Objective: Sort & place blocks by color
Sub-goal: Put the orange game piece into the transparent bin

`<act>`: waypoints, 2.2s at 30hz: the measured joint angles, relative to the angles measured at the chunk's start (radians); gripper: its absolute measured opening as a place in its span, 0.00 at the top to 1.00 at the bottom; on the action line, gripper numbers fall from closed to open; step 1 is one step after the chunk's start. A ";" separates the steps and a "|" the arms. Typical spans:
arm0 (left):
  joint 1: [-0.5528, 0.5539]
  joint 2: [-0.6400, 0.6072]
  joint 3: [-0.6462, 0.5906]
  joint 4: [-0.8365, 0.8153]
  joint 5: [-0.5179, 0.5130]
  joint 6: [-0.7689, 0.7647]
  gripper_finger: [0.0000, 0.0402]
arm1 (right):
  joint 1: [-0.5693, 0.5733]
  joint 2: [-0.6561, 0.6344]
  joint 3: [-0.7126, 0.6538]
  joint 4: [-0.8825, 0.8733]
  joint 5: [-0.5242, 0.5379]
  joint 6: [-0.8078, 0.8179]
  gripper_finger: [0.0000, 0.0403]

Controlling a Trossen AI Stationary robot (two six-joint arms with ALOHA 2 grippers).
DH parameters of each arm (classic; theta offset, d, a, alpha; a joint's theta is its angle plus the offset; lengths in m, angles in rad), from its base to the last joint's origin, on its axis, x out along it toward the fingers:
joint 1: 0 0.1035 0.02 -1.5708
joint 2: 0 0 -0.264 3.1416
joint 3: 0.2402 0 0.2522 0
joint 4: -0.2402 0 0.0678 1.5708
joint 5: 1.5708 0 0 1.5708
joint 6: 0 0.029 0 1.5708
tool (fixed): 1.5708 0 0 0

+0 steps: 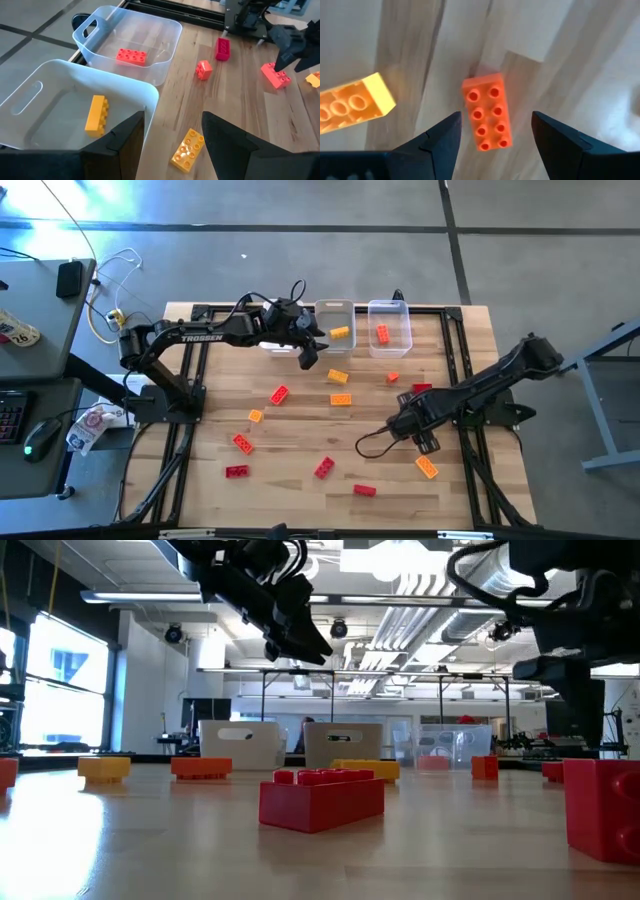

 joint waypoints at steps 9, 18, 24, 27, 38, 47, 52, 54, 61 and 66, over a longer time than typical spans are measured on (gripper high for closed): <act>0.000 0.000 0.000 -0.005 0.000 0.000 0.54 | 0.024 0.142 0.001 0.003 -0.012 -0.003 0.43; 0.000 0.000 0.000 -0.055 0.000 0.001 0.54 | 0.031 0.227 0.005 0.004 -0.019 0.017 0.56; 0.000 0.000 0.000 -0.121 0.000 0.026 0.54 | 0.031 0.228 0.009 0.000 -0.008 0.089 0.72; 0.000 0.000 0.000 -0.149 0.000 0.062 0.54 | 0.031 0.232 0.026 -0.006 -0.006 0.104 0.72; 0.000 0.000 0.000 -0.243 0.000 0.094 0.54 | -0.045 0.105 0.158 0.031 0.261 0.095 0.72; -0.050 0.001 0.000 -0.315 0.002 0.105 0.54 | -0.213 0.021 0.300 0.016 0.490 0.053 0.72; -0.091 0.001 0.000 -0.349 0.000 0.105 0.54 | -0.341 0.019 0.402 0.005 0.559 0.044 0.72; -0.107 0.001 0.000 -0.363 0.000 0.105 0.54 | -0.395 0.019 0.432 0.014 0.559 0.022 0.72; -0.150 0.001 0.000 -0.403 -0.008 0.101 0.54 | -0.578 0.020 0.504 0.020 0.543 0.007 0.72; -0.177 0.001 0.000 -0.408 -0.064 0.060 0.54 | -0.707 0.023 0.497 0.030 0.503 0.037 0.72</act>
